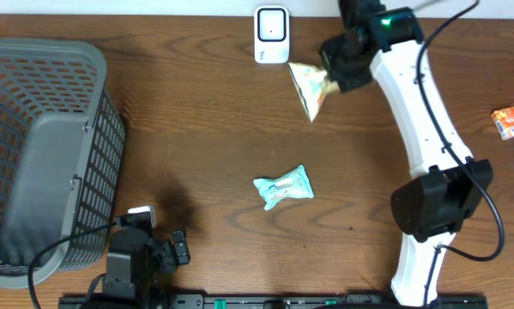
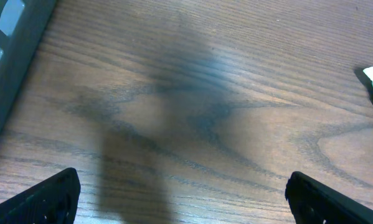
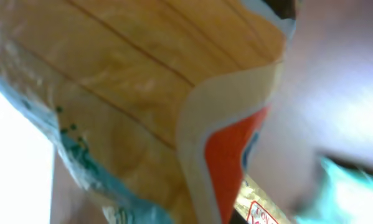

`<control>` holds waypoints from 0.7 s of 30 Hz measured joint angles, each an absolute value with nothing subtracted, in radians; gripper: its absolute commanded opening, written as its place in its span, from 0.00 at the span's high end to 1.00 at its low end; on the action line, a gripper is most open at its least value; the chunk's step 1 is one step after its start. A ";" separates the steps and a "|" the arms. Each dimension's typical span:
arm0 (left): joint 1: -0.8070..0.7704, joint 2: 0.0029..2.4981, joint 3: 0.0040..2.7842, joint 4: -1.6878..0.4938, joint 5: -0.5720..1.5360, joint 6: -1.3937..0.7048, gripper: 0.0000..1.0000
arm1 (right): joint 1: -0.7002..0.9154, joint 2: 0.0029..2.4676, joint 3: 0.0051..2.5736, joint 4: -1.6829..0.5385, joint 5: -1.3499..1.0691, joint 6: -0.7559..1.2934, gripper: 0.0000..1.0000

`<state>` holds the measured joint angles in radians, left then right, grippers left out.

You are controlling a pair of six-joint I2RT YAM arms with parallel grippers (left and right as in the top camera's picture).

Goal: Scan the item barcode
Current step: 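Carry the yellow pack up and hold it under the scanner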

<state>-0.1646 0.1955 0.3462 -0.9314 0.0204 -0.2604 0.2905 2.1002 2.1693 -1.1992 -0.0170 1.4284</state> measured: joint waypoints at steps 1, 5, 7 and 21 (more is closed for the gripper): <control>-0.165 0.196 0.346 -0.931 0.020 -0.260 0.02 | 0.300 2.107 2.169 -1.150 0.009 1.403 0.98; -0.165 0.196 0.346 -0.931 0.020 -0.260 0.02 | 0.347 2.154 2.169 -0.934 0.089 1.290 0.98; -0.165 0.196 0.346 -0.931 0.020 -0.260 0.02 | 0.369 2.178 2.168 -0.849 0.121 1.246 0.98; -0.165 0.196 0.346 -0.931 0.020 -0.260 0.02 | 0.433 2.333 2.172 -0.294 0.314 1.042 0.97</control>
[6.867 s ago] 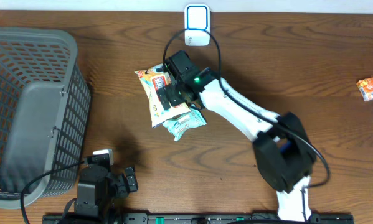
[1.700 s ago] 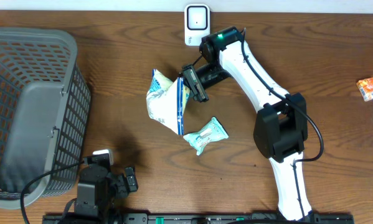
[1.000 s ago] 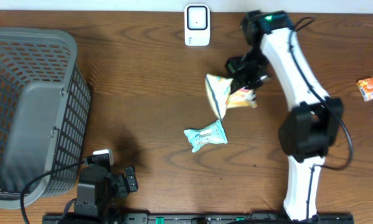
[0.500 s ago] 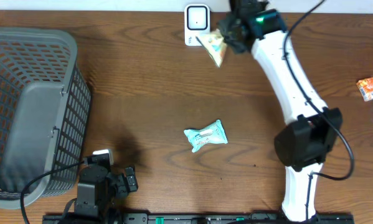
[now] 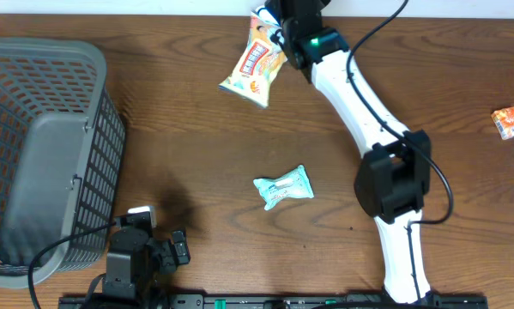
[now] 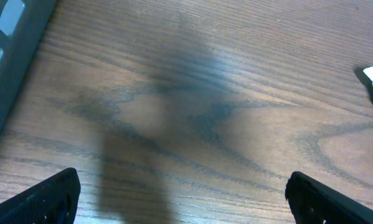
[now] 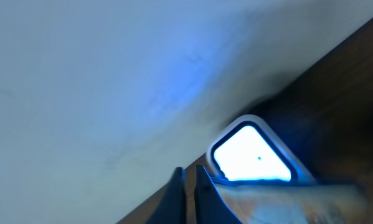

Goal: Scan the item barcode
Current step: 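Carry the yellow pack up and hold it under the scanner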

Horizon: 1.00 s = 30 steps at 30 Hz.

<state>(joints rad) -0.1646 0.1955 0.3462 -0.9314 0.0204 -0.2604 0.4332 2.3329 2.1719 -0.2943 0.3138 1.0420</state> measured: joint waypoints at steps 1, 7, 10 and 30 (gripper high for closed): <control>-0.165 0.196 0.346 -0.931 0.020 -0.260 0.02 | 0.435 2.345 2.172 -0.298 0.318 1.036 0.94; -0.165 0.196 0.346 -0.931 0.020 -0.261 0.02 | 0.465 2.373 2.172 -0.419 0.323 1.007 0.59; -0.165 0.196 0.346 -0.931 0.020 -0.260 0.02 | 0.509 2.373 2.181 -0.469 0.323 1.000 0.51; -0.165 0.196 0.346 -0.931 0.020 -0.260 0.02 | 0.683 2.423 2.200 -0.611 0.476 1.238 0.18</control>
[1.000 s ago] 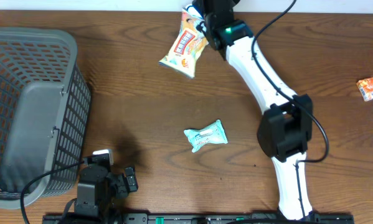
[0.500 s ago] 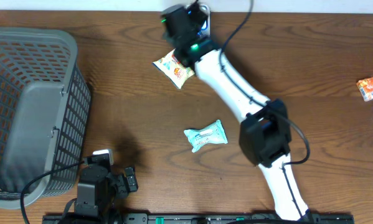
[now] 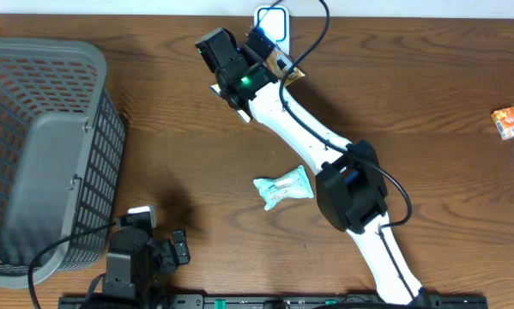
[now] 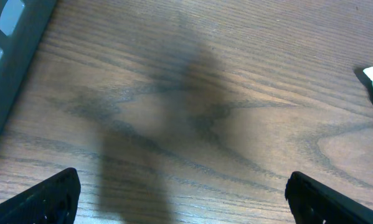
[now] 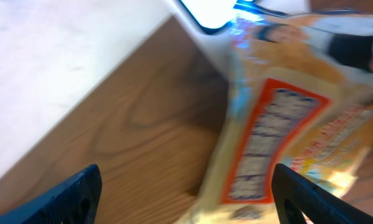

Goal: Scan the item barcode
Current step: 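Carry the yellow pack up and hold it under the scanner, then keep the yellow pack at the scanner and move it right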

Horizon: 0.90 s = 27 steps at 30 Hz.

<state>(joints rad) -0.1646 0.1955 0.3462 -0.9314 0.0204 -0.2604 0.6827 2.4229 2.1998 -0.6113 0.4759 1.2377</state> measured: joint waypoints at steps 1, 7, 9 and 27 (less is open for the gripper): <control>-0.165 0.196 0.346 -0.931 0.020 -0.260 0.02 | 0.679 2.429 2.200 -0.618 0.476 1.248 0.17; -0.165 0.196 0.346 -0.931 0.020 -0.260 0.02 | 0.667 2.444 2.200 -0.673 0.446 1.294 0.23; -0.165 0.196 0.346 -0.931 0.020 -0.260 0.02 | 0.664 2.448 2.200 -0.670 0.428 1.302 0.26; -0.165 0.196 0.346 -0.931 0.020 -0.260 0.02 | 0.514 2.529 2.241 -0.810 0.170 1.228 0.99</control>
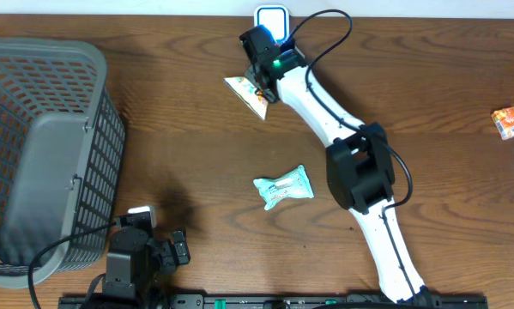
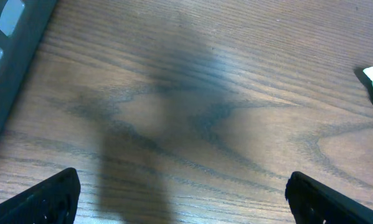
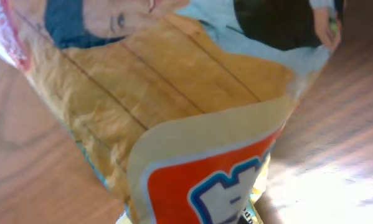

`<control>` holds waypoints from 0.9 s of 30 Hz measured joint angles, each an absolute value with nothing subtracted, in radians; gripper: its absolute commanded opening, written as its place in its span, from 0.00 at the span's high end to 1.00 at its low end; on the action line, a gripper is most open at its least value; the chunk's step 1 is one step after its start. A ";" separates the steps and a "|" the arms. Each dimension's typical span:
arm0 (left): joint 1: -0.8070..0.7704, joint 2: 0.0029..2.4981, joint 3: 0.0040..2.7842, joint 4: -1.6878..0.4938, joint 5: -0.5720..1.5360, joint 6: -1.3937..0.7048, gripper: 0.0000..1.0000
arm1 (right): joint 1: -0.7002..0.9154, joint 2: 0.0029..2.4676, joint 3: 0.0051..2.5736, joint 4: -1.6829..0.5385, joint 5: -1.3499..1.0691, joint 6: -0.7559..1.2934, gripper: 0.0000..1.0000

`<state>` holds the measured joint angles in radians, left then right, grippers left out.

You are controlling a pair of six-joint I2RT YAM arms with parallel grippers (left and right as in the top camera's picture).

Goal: Scan the item barcode
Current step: 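Keep the yellow pack at the scanner and move it right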

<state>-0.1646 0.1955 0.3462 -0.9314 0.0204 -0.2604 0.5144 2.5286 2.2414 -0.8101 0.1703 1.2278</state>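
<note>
A yellow-orange snack bag (image 1: 248, 93) hangs from my right gripper (image 1: 258, 75), which is shut on it just below and left of the white scanner (image 1: 272, 17) at the table's far edge. The bag (image 3: 174, 112) fills the right wrist view, hiding the fingers; its printed face with an orange label shows. My left gripper (image 2: 186, 196) stands open low over bare wood near the front left, with nothing between its fingers (image 2: 49, 196).
A pale green wrapped packet (image 1: 283, 187) lies mid-table, its edge showing in the left wrist view. A large grey basket (image 1: 42, 146) takes up the left side. A small orange box (image 1: 507, 122) lies at the far right edge.
The right wrist has shifted right, closer under the scanner. The bag now points down and left from the gripper instead of lying across in front of the scanner. The left arm has not moved.
The right gripper first held the bag just right of the scanner. Then the bag was to the scanner's left, face up. Then the wrist stood left of the scanner with the bag under it. Now the bag hangs below-left of the scanner. The left arm stayed still.
</note>
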 measured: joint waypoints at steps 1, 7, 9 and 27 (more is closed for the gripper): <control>-0.165 0.196 0.346 -0.931 0.020 -0.260 0.02 | 0.508 2.518 2.241 -0.844 0.160 1.219 0.99; -0.165 0.196 0.346 -0.931 0.020 -0.260 0.02 | 0.483 2.445 2.215 -0.907 0.181 1.187 0.98; -0.165 0.196 0.346 -0.931 0.020 -0.260 0.02 | 0.483 2.417 2.212 -0.866 0.218 1.175 0.98; -0.165 0.196 0.346 -0.931 0.020 -0.260 0.02 | 0.484 2.498 2.213 -0.112 0.454 0.842 0.99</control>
<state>-0.1646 0.1955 0.3462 -0.9314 0.0204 -0.2604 0.4843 2.4977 2.2127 -0.1120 0.4538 0.8421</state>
